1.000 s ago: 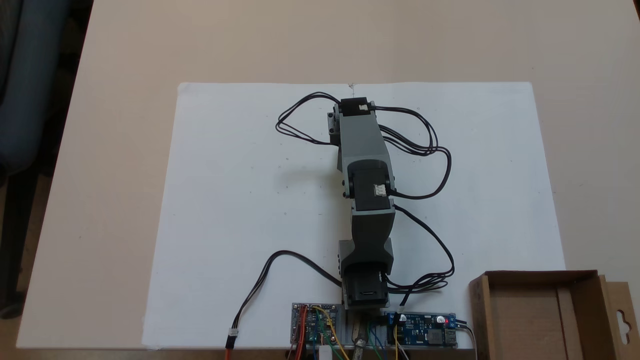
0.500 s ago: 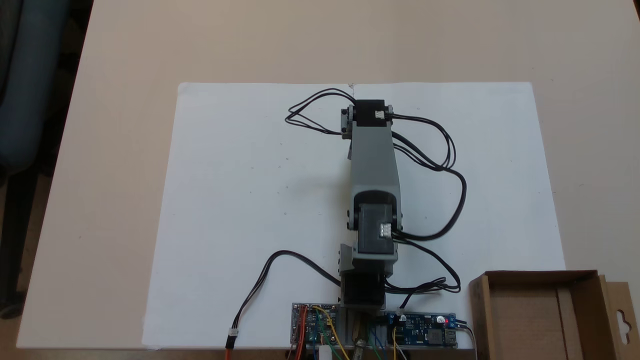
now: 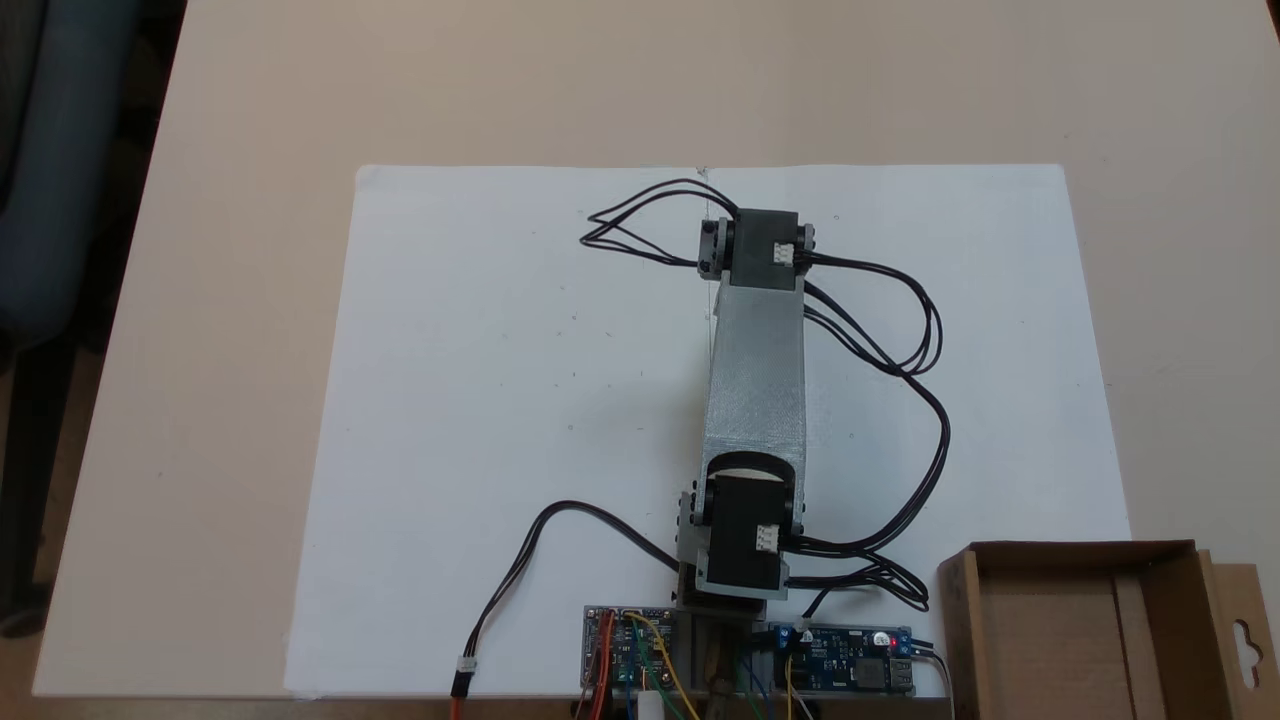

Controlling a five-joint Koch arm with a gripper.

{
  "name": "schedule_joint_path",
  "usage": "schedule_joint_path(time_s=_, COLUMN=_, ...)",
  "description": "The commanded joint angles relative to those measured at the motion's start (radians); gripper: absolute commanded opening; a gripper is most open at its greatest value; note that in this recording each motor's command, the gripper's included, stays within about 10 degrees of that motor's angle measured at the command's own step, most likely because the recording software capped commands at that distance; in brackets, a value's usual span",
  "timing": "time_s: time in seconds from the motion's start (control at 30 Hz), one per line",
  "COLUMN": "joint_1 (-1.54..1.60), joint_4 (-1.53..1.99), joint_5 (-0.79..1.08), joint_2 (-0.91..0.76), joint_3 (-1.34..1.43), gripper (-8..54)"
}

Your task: Grasp a green dice and put it in the bin.

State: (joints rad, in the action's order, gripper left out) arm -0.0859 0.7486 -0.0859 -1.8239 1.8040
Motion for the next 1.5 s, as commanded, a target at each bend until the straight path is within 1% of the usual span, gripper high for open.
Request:
schedule_joint_path(time_s=0.0, joint_1=0.009, joint_4=0.055, joint_5=0.055, joint_2=-0.043, joint_3=-0.107, gripper=11.7)
schedule_joint_path(time_s=0.17, joint_1=0.026, joint_4=0.12, joint_5=0.055, joint_2=-0.043, joint_3=-0.212, gripper=11.7)
schedule_joint_path(time_s=0.33, joint_1=0.048, joint_4=0.147, joint_5=0.057, joint_2=-0.029, joint_3=-0.221, gripper=11.7)
schedule_joint_path(time_s=0.47, joint_1=0.048, joint_4=0.152, joint_5=0.057, joint_2=0.017, joint_3=-0.222, gripper=11.7)
schedule_joint_path(time_s=0.63, joint_1=-0.055, joint_4=0.15, joint_5=0.112, joint_2=0.058, joint_3=-0.245, gripper=11.7)
schedule_joint_path(time_s=0.67, joint_1=-0.173, joint_4=0.15, joint_5=0.172, joint_2=0.066, joint_3=-0.247, gripper=11.7)
schedule_joint_path(time_s=1.2, joint_1=-1.08, joint_4=0.186, joint_5=0.509, joint_2=0.063, joint_3=-0.249, gripper=11.7)
schedule_joint_path(time_s=1.47, joint_1=-1.5, joint_4=0.161, joint_5=0.606, joint_2=0.067, joint_3=-0.334, gripper=11.7)
